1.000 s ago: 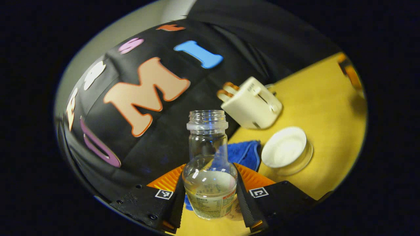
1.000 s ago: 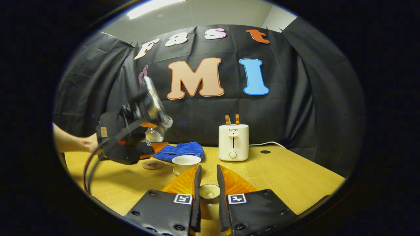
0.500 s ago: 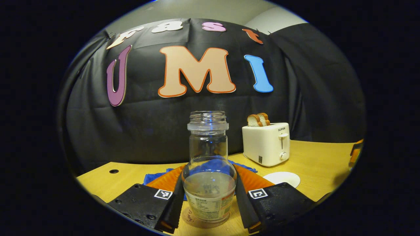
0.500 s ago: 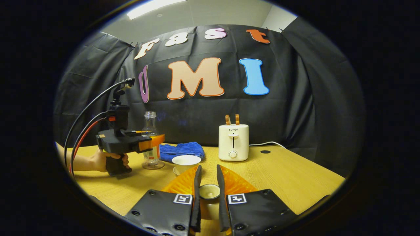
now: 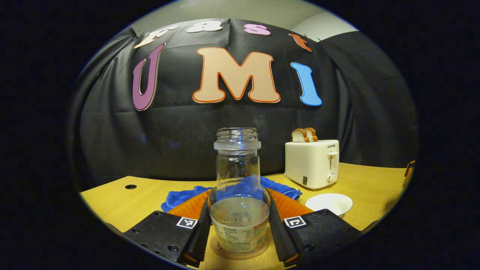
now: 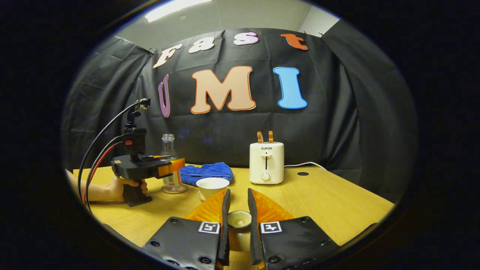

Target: Open the teacup lid with one hand, grasp the water bottle and pour water into the teacup with the other hand; after pouring, place the water bottle on the coaster and then close the teacup lid.

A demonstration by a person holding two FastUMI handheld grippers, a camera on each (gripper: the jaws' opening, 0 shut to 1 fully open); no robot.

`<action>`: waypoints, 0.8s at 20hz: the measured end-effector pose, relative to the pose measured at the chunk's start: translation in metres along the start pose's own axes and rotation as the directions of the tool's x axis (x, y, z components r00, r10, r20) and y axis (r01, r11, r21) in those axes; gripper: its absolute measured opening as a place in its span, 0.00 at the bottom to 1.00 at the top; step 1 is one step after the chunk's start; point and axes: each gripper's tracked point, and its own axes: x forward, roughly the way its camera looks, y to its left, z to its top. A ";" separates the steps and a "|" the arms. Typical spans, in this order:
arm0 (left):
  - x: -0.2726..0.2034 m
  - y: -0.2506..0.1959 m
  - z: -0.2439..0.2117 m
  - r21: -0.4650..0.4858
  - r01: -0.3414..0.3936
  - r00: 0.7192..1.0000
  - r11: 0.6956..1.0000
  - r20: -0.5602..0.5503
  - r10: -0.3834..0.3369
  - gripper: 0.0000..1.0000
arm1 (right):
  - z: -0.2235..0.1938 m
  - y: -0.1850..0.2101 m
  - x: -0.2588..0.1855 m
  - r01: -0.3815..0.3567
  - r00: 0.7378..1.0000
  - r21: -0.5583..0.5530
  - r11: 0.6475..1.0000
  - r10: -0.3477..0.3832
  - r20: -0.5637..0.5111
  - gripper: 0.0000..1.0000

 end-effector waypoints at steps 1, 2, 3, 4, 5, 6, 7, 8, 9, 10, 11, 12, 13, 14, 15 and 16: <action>-0.001 0.003 -0.002 -0.008 -0.007 1.000 1.000 -0.005 0.007 0.69 | 0.000 0.000 0.002 0.003 1.000 -0.001 1.000 -0.003 -0.001 0.25; -0.002 0.003 -0.003 -0.016 -0.009 1.000 1.000 -0.006 0.009 0.68 | -0.001 0.001 0.004 0.002 1.000 0.001 1.000 -0.002 0.000 0.25; -0.002 0.004 -0.002 -0.018 -0.011 1.000 1.000 -0.006 0.011 0.69 | -0.001 0.003 0.007 -0.002 1.000 0.000 1.000 0.002 -0.002 0.25; -0.001 0.006 -0.004 -0.012 -0.016 1.000 1.000 -0.014 0.016 0.69 | -0.001 0.007 0.010 -0.008 1.000 0.002 1.000 0.008 -0.002 0.25; 0.002 0.004 -0.007 -0.012 -0.009 1.000 1.000 -0.022 0.009 0.70 | -0.002 0.012 0.013 -0.021 1.000 0.001 1.000 0.021 -0.003 0.24; 0.000 0.005 -0.012 -0.017 -0.010 0.999 1.000 -0.045 0.010 0.69 | -0.003 0.020 0.016 -0.040 0.999 0.001 0.999 0.040 -0.004 0.24; 0.000 0.006 -0.008 -0.028 -0.014 0.999 1.000 -0.030 0.013 0.72 | -0.003 0.024 0.018 -0.051 0.999 0.001 0.999 0.051 -0.004 0.25; 0.000 0.006 -0.009 -0.017 -0.015 0.999 1.000 -0.043 0.014 0.73 | -0.003 0.024 0.021 -0.047 0.999 0.001 0.999 0.047 -0.004 0.25; 0.001 0.006 -0.007 -0.025 -0.016 0.999 1.000 -0.035 0.015 0.73 | -0.003 0.024 0.022 -0.043 0.999 0.002 0.999 0.043 -0.005 0.25; 0.001 0.006 -0.009 -0.020 -0.017 0.999 1.000 -0.041 0.016 0.74 | -0.003 0.023 0.023 -0.040 0.999 0.001 0.999 0.040 -0.004 0.25; 0.000 0.006 -0.009 -0.022 -0.017 0.999 1.000 -0.038 0.016 0.75 | -0.002 0.024 0.023 -0.040 0.999 0.001 0.999 0.040 -0.004 0.25; 0.000 0.007 -0.009 -0.021 -0.018 0.999 1.000 -0.039 0.018 0.80 | -0.003 0.024 0.023 -0.040 0.999 0.001 0.999 0.040 -0.004 0.25; -0.005 0.009 -0.004 -0.019 -0.024 0.999 1.000 -0.041 0.023 0.86 | -0.003 0.024 0.023 -0.040 0.999 0.002 0.999 0.040 -0.004 0.25; 0.000 0.009 -0.008 -0.020 -0.026 0.999 0.999 -0.039 0.025 0.97 | -0.003 0.024 0.023 -0.040 0.999 0.001 0.999 0.040 -0.004 0.25; -0.001 0.009 -0.009 -0.018 -0.025 0.999 1.000 -0.042 0.024 0.95 | -0.003 0.024 0.023 -0.040 0.999 0.002 0.999 0.040 -0.004 0.25; -0.001 0.008 -0.008 -0.021 -0.025 0.999 0.999 -0.040 0.024 0.94 | -0.003 0.024 0.022 -0.040 0.999 0.002 0.999 0.040 -0.004 0.25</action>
